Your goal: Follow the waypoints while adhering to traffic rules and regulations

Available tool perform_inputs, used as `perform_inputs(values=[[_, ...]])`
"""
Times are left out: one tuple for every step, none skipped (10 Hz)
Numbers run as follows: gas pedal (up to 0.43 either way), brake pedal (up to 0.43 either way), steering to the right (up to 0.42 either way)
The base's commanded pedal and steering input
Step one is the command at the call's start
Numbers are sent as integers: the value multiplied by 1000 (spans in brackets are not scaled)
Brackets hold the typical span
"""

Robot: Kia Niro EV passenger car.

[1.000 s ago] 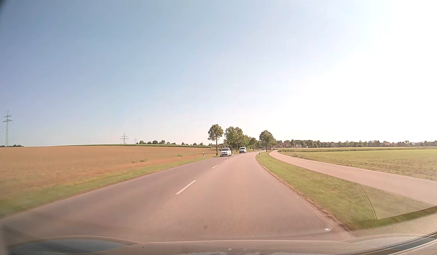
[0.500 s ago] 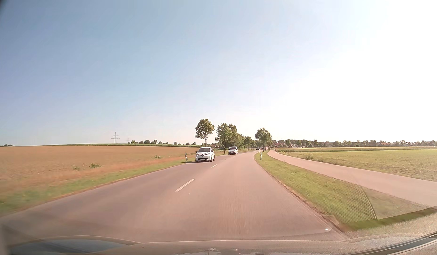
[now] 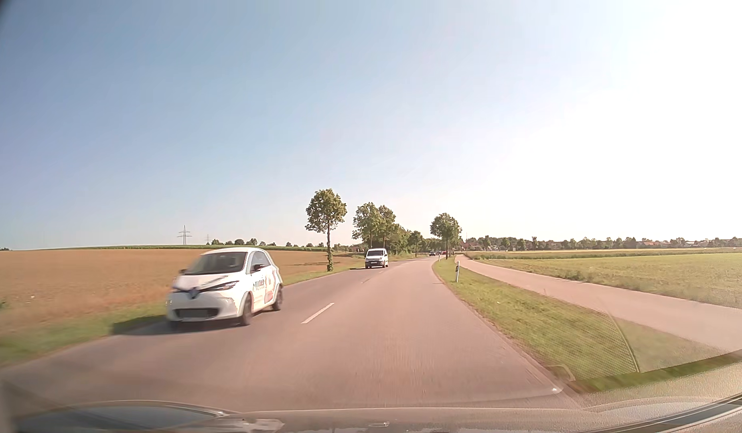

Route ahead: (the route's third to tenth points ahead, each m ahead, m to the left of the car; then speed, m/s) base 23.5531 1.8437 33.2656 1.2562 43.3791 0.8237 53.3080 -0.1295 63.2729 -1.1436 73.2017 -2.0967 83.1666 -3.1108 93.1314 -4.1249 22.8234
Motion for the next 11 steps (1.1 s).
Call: perform_inputs(values=[[189, 12, 11], [189, 12, 12], [189, 12, 12], [189, 12, 12], [189, 12, 11], [189, 12, 10], [189, 12, 10], [189, 12, 10], [189, 12, 10], [189, 12, 10], [189, 12, 10]])
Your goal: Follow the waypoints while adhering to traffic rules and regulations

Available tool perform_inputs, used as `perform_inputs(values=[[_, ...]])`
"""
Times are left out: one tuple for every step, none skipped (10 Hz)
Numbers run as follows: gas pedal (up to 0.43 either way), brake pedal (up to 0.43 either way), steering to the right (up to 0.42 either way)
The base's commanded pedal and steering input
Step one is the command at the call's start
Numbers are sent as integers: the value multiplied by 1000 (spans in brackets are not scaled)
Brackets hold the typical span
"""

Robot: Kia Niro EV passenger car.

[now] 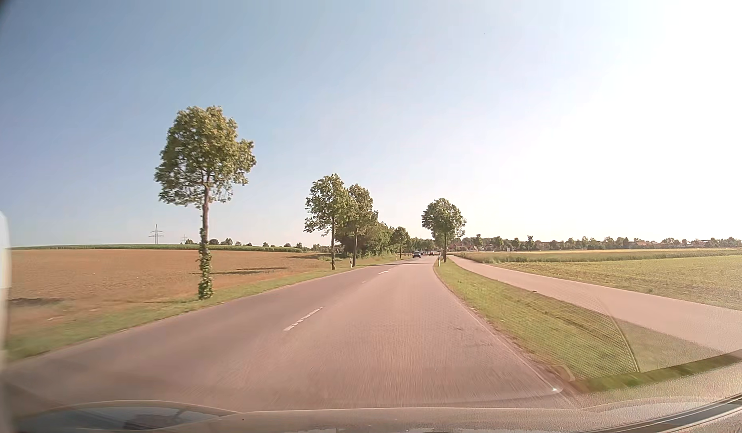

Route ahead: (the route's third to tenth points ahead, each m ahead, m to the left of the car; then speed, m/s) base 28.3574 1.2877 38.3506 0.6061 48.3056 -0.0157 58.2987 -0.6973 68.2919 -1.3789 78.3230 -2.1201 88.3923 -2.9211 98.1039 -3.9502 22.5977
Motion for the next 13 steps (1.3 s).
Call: perform_inputs(values=[[189, 12, 10], [189, 12, 10], [189, 12, 10], [189, 12, 10], [189, 12, 11], [189, 12, 12], [189, 12, 12], [189, 12, 12], [189, 6, 12], [189, 12, 13], [189, 12, 13], [189, 12, 12], [189, 12, 13]])
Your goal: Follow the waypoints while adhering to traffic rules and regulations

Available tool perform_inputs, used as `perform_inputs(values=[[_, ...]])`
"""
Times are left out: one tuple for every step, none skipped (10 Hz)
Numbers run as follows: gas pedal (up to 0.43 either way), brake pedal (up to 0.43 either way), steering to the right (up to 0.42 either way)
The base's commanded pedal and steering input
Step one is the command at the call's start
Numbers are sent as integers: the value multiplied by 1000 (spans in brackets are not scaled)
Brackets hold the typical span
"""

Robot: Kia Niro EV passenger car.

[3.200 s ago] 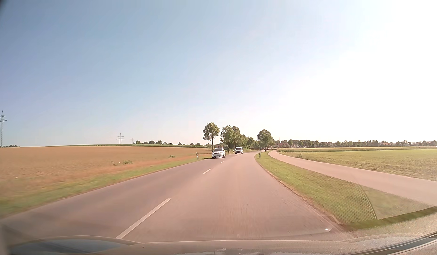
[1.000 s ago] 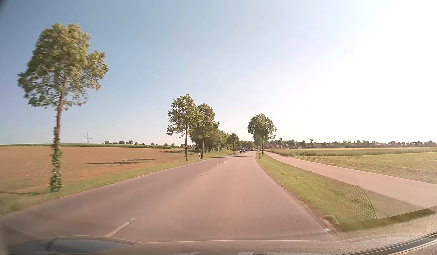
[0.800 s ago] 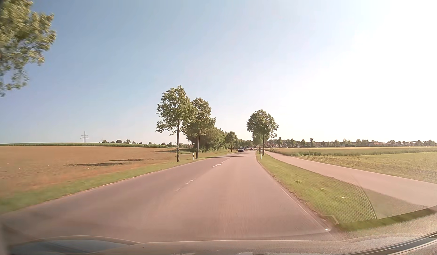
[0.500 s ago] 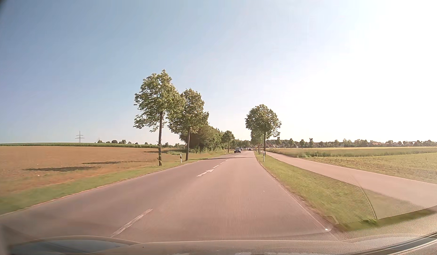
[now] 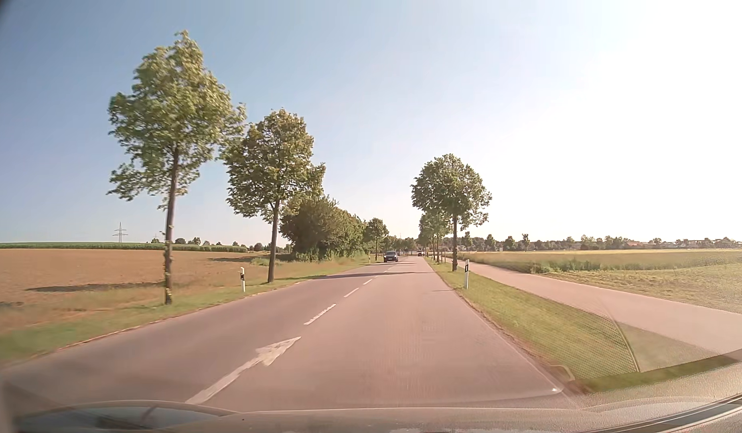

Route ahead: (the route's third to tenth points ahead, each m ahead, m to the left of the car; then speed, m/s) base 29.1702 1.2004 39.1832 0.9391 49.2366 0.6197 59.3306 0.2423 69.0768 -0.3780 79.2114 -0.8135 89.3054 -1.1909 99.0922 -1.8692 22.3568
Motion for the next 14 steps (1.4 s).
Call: perform_inputs(values=[[189, 12, 13], [189, 12, 13], [189, 12, 12], [189, 12, 12], [189, 12, 12], [189, 12, 11], [189, 12, 11], [189, 12, 9], [189, 12, 8], [189, 12, 7], [189, 12, 7], [189, 12, 6], [189, 12, 2], [189, 12, 0]])
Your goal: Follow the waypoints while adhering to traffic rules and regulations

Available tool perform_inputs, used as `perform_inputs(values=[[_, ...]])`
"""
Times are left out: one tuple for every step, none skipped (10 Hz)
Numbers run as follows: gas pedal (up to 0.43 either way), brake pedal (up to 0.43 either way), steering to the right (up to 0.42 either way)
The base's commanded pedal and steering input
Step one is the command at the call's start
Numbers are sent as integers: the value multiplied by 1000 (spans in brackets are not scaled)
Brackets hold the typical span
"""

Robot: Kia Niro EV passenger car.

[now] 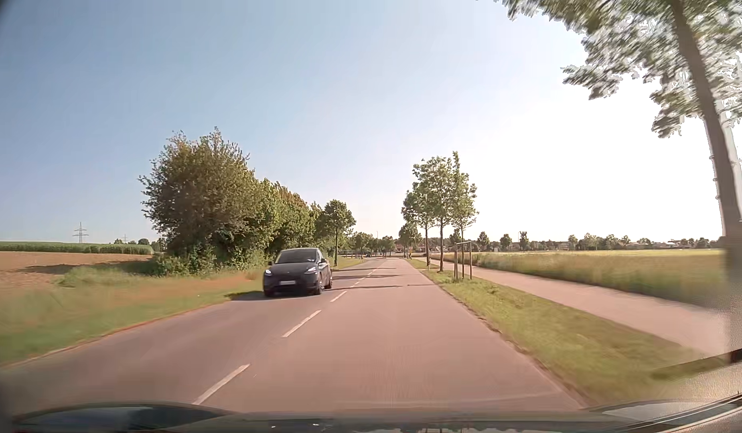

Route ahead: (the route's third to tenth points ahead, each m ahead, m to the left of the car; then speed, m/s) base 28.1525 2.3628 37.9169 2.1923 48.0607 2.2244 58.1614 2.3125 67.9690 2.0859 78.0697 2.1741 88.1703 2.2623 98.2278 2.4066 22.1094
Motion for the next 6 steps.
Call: perform_inputs(values=[[189, 12, 0], [189, 12, 0], [189, 12, 0], [189, 12, 0], [189, 12, 1], [189, 12, 1]])
